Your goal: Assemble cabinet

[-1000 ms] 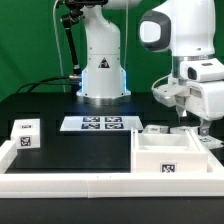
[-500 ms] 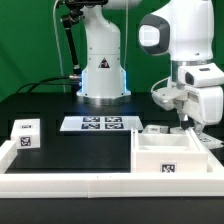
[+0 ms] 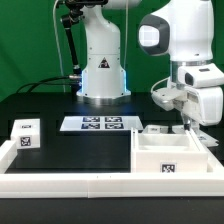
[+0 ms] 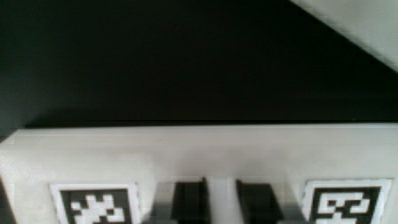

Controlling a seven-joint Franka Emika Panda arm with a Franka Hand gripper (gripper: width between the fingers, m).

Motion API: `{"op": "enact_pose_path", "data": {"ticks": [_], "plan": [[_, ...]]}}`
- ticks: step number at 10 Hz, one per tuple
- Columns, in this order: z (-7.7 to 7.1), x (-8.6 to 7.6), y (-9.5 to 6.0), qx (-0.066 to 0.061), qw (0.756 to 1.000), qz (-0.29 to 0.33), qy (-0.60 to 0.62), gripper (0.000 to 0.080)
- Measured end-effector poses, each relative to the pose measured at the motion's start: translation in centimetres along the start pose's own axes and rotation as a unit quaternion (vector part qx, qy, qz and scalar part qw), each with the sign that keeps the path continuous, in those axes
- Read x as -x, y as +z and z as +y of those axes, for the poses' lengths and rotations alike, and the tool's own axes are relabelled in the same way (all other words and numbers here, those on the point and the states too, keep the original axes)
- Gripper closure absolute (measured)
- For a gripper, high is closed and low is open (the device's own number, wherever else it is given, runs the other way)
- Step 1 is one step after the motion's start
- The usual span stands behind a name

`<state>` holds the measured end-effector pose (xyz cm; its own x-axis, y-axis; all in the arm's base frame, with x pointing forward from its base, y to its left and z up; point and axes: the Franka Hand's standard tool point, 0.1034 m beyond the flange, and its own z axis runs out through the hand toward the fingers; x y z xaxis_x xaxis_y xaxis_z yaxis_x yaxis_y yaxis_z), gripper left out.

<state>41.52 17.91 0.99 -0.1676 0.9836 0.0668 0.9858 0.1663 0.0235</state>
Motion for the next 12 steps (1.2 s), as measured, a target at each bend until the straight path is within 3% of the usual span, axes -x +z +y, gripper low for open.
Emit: {"op": "enact_pose_path", "data": {"ticks": [3,7,9,10,12], "plan": [[0.0,0.0,0.0,0.0,1.0,0.0,0.001,0.0731],[-0.3,1.6,-3.4,0.018,0.996,-0.014,0.083,0.073],[0.0,3.8,-4.4,0.027,0.994,-0.022,0.104,0.0729],[0.1,4.5,-4.5,0.029,0.993,-0.023,0.112,0.0729],[0.0,4.3,-4.4,0.027,0.993,-0.023,0.109,0.0729]]}}
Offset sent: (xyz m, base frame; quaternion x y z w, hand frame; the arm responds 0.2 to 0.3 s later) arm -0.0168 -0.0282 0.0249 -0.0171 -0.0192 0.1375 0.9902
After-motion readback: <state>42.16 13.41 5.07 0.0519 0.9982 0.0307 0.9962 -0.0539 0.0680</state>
